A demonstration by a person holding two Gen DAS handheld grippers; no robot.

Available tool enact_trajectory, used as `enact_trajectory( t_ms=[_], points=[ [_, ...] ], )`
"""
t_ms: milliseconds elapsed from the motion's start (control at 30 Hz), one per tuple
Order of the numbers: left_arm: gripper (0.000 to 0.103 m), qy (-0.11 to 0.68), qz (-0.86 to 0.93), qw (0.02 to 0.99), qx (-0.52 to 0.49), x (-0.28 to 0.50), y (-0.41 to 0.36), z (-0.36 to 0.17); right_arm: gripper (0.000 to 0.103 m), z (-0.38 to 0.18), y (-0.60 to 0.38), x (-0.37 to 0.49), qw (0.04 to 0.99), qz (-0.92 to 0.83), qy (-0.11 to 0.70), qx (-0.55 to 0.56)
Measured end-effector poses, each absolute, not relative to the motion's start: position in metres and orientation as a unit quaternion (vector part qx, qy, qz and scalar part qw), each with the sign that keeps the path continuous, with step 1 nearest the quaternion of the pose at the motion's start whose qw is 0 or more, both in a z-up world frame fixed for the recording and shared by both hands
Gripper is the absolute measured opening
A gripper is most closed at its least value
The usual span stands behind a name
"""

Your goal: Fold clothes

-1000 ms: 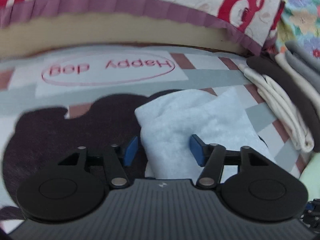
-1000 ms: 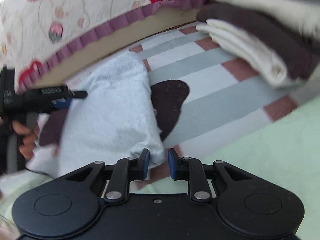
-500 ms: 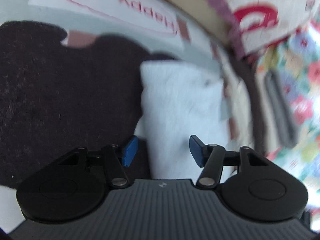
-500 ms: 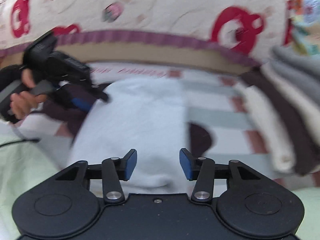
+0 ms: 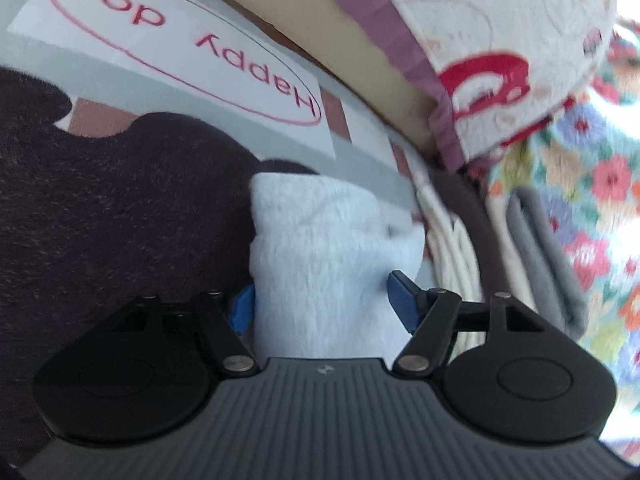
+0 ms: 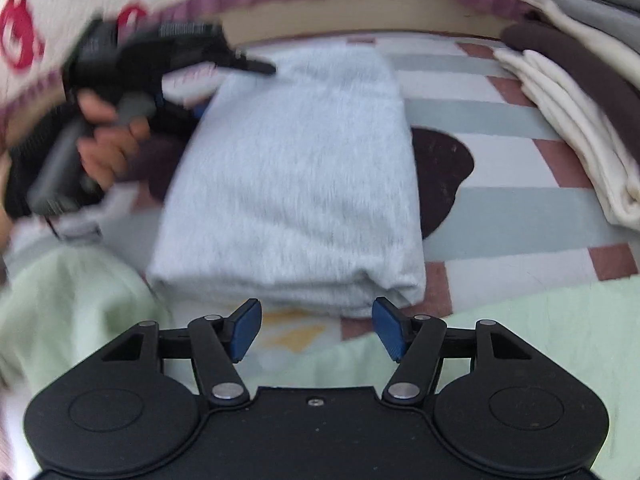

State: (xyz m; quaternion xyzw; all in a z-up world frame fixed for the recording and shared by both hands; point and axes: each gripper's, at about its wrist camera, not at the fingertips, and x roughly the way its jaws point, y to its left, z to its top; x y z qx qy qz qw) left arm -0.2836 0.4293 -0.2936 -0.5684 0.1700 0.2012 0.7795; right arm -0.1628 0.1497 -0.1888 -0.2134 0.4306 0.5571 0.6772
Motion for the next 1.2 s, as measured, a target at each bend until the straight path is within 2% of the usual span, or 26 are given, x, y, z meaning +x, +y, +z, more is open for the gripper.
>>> enact_trajectory(
  t_ms=[67, 133, 233, 400, 700, 833, 900, 933, 967, 1067, 1200],
  points=[
    [0.066, 0.155, 0.207, 0.778, -0.572, -0.284, 0.428, -0.295, 0.067, -0.186, 0.15, -0.157, 0.661, 0.552, 0.492, -0.129],
    [0.045, 0.174, 0.221, 0.796, -0.536, -0.28, 0.424, -0.291, 0.067, -0.189, 0.15, -0.15, 0.625, 0.534, 0.569, -0.022],
    [0.033, 0.185, 0.231, 0.81, -0.505, -0.279, 0.418, -0.281, 0.067, -0.208, 0.15, -0.151, 0.575, 0.497, 0.646, 0.073],
    [0.029, 0.218, 0.256, 0.838, -0.43, -0.269, 0.401, -0.257, 0.067, -0.219, 0.154, -0.15, 0.63, 0.428, 0.646, 0.062],
    [0.029, 0.225, 0.252, 0.837, -0.432, -0.271, 0.398, -0.249, 0.066, -0.242, 0.128, -0.136, 0.649, 0.326, 0.638, 0.257],
    [0.029, 0.229, 0.251, 0.836, -0.431, -0.27, 0.397, -0.248, 0.069, -0.228, 0.147, -0.144, 0.68, 0.36, 0.612, 0.181],
    [0.029, 0.23, 0.252, 0.837, -0.427, -0.27, 0.396, -0.246, 0.05, -0.227, 0.145, -0.141, 0.689, 0.376, 0.6, 0.157],
    [0.029, 0.232, 0.253, 0.838, -0.425, -0.269, 0.395, -0.245, 0.032, -0.226, 0.143, -0.14, 0.692, 0.384, 0.594, 0.144],
    [0.028, 0.233, 0.255, 0.838, -0.422, -0.269, 0.394, -0.244, 0.022, -0.225, 0.142, -0.139, 0.696, 0.391, 0.587, 0.133],
    [0.027, 0.238, 0.262, 0.839, -0.413, -0.27, 0.39, -0.24, 0.017, -0.217, 0.145, -0.13, 0.702, 0.409, 0.571, 0.118],
    [0.025, 0.245, 0.274, 0.831, -0.418, -0.285, 0.377, -0.232, 0.015, -0.176, 0.146, -0.133, 0.744, 0.464, 0.481, 0.026]
  ],
)
